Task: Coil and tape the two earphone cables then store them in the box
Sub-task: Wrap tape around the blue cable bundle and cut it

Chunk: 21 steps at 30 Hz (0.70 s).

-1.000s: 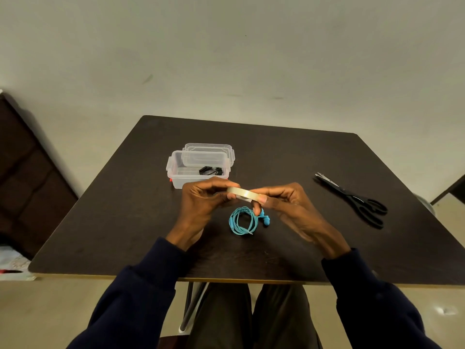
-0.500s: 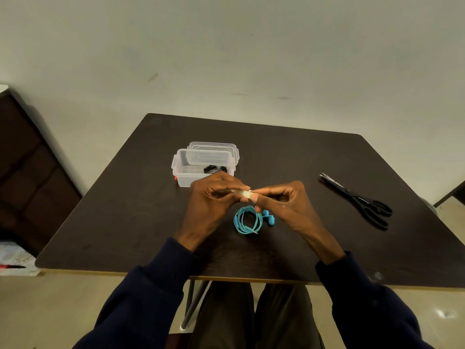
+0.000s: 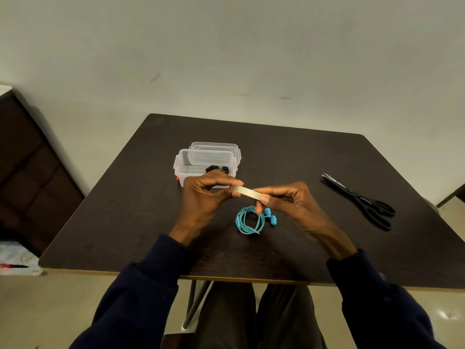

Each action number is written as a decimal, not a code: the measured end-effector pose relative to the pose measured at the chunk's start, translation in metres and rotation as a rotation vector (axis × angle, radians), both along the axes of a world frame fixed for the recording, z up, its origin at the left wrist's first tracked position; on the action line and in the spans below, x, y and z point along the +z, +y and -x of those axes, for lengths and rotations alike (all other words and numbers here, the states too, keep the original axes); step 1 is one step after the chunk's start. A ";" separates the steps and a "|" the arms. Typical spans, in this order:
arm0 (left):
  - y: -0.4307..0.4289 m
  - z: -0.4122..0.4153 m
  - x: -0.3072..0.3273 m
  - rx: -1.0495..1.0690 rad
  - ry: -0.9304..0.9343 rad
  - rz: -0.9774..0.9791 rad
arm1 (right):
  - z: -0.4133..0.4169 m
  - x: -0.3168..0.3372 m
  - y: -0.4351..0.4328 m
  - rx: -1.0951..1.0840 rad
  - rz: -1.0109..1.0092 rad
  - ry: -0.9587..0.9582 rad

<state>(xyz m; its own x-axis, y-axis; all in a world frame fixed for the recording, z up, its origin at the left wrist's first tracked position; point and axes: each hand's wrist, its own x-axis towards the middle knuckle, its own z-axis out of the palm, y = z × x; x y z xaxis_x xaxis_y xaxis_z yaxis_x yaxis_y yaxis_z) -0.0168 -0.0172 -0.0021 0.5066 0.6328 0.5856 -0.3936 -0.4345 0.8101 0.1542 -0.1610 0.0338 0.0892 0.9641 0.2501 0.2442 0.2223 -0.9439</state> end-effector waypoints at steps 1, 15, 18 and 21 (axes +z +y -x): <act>0.000 0.000 -0.001 -0.022 -0.004 0.039 | -0.001 0.000 0.000 -0.005 0.000 0.004; -0.005 -0.001 0.004 -0.004 0.165 -0.195 | 0.015 -0.002 0.006 -0.221 -0.030 -0.112; -0.007 0.001 0.004 0.012 0.139 -0.201 | 0.020 -0.002 0.007 -0.229 -0.031 -0.087; -0.006 0.003 0.004 0.036 0.123 -0.173 | 0.020 -0.002 0.007 -0.233 -0.024 -0.084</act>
